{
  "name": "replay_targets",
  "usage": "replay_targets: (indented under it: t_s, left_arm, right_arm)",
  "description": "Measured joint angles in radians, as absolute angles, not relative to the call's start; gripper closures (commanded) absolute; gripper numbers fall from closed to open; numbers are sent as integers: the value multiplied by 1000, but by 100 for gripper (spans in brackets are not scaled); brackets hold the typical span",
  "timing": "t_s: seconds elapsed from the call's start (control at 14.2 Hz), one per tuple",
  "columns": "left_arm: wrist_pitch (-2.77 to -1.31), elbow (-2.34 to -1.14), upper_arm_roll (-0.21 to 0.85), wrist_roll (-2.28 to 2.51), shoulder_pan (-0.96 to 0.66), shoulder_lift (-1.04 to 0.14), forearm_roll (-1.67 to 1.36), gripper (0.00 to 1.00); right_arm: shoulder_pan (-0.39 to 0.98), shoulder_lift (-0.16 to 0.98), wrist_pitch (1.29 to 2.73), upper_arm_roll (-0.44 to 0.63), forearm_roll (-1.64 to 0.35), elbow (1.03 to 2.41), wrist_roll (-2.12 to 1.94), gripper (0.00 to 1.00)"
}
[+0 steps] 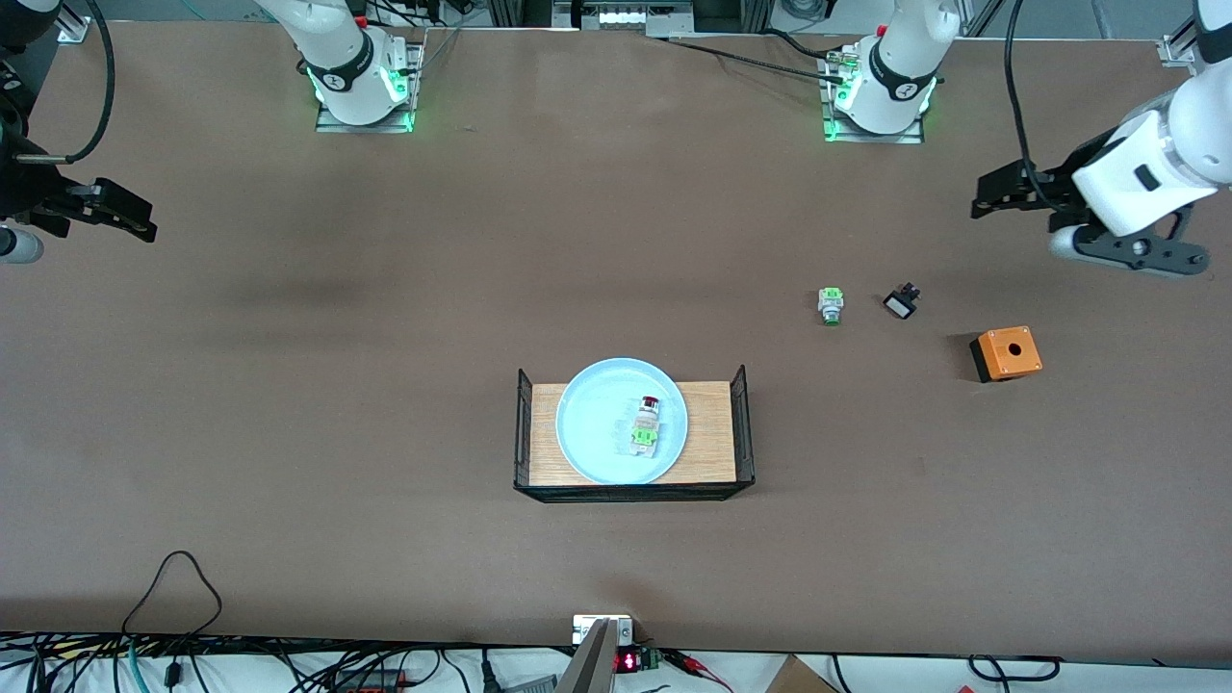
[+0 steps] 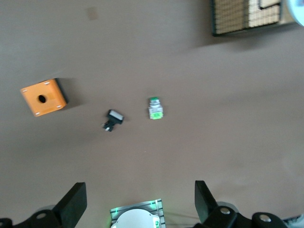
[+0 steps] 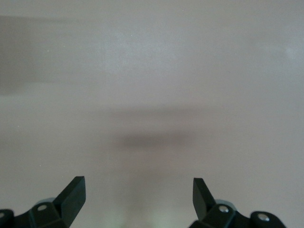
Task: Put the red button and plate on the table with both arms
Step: 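Reach the left gripper down to the green switch on the plate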
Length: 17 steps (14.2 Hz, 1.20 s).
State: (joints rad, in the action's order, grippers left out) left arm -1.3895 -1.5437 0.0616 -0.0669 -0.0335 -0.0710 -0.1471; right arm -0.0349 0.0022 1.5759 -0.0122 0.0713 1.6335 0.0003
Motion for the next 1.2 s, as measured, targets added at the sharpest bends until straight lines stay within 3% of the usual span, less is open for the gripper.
replay_targets:
  t_s: [0.35,0.92,1.2]
  left_arm:
    - [-1459,-1500,160,-78,-128,-155,-205,0]
    - [-1856,-1432,169,-21,-363,-370,-150,0]
    - [-1921,-1264,168,165,-460,-528,-60,0]
  right_arm:
    - [-35,2,1576,-13,71,1633,0,0]
    - [-35,2,1578,-13,71,1633,0,0]
    - [-34,2,1580,-13,71,1633,0,0]
